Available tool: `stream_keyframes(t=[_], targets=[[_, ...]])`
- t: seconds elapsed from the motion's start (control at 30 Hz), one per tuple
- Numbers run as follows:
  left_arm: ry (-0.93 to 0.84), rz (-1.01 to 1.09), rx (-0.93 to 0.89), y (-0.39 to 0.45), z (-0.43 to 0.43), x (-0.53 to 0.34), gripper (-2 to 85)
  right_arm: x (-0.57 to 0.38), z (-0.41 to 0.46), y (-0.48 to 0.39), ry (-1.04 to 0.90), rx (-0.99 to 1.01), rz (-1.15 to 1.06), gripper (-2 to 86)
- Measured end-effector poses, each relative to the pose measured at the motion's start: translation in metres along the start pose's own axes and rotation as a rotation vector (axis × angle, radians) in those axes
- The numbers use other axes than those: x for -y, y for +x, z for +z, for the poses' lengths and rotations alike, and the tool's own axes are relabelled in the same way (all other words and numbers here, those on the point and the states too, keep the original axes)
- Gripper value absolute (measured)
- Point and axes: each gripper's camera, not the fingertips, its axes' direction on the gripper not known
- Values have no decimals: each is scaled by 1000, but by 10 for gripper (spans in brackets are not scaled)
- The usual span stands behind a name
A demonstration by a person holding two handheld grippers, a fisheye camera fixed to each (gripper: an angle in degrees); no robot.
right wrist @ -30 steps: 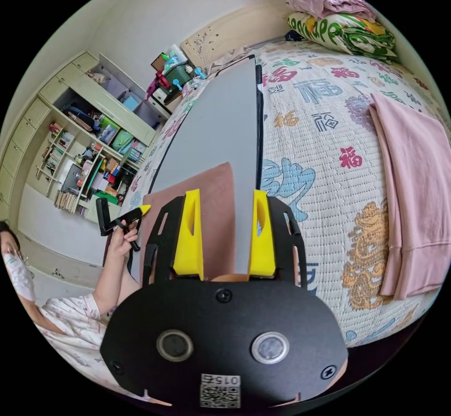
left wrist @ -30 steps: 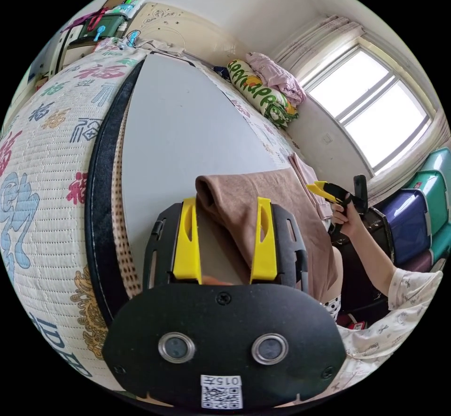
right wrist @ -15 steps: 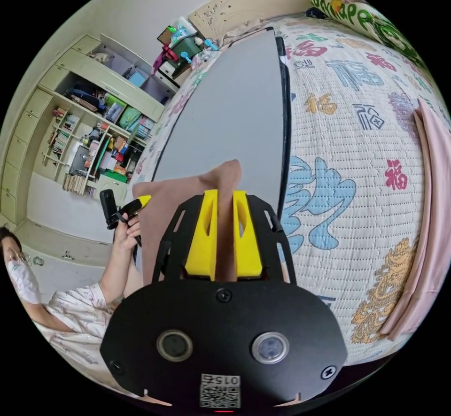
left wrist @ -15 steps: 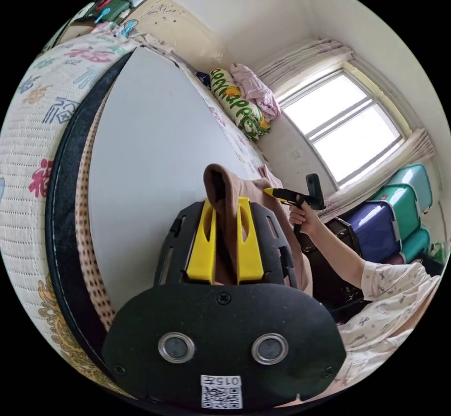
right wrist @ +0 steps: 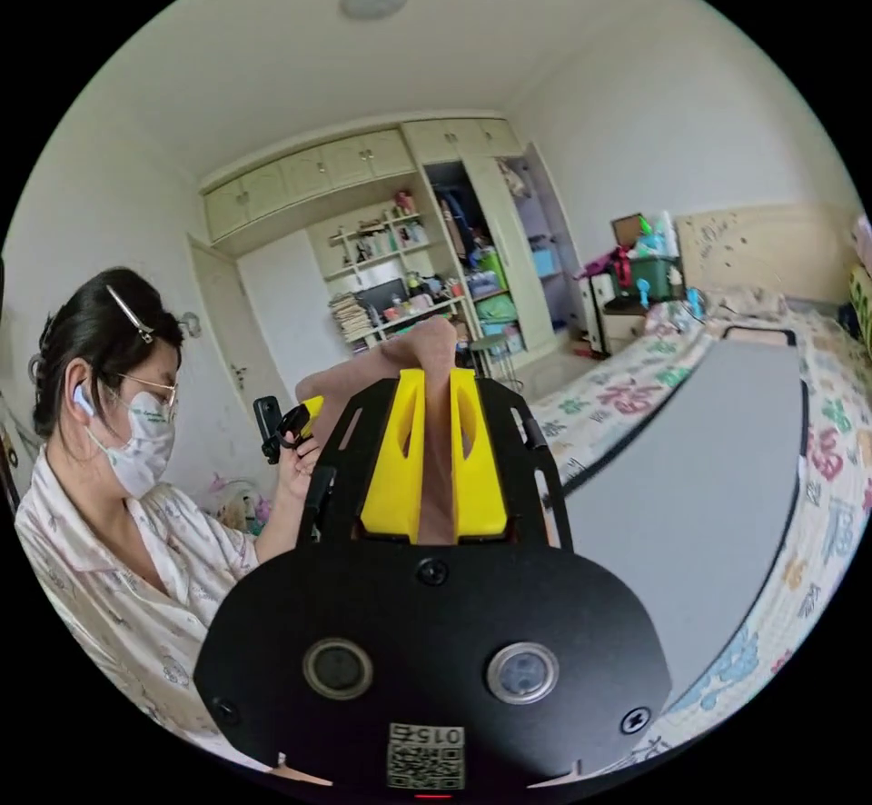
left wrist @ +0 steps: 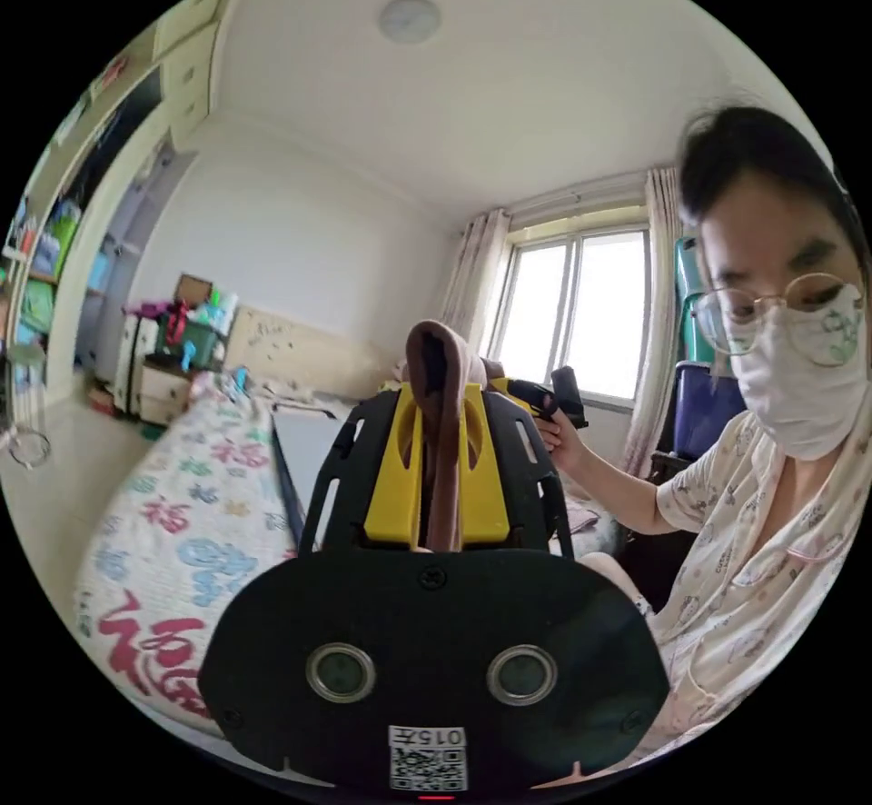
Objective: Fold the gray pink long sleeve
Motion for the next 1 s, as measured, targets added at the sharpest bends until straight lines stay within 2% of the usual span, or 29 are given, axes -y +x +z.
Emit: stream_keyframes(t=[0.07,0.23,0.37,0.47,0.6,0.7,0.77,0.83,1.0], targets=[[43,102,119,58,-103,32,60,-16,33,-52,46,113,-72,52],[88,226,342,172,-275,61,60,-68,119,-139,106,356,-119,51],[80,208,506,247,-385,55,60,-118,213,-201,1,535,-55,49],[77,144,640,278,-448,36,60,-148,286,-254,-106,587,-66,47],[129,-63,773,265,-519,-8,62,-173,400,-315,-245,574,-85,48],[168,-292,908,214,-562,-61,71,-197,534,-356,-440,461,-40,47],[114,-498,1171,164,-583,-108,89,-227,626,-377,-572,251,-16,13],[151,-560,1331,152,-592,-139,89,-241,661,-385,-601,118,-18,4],[58,-452,1318,128,-526,-126,87,-243,658,-381,-553,162,-20,-3]])
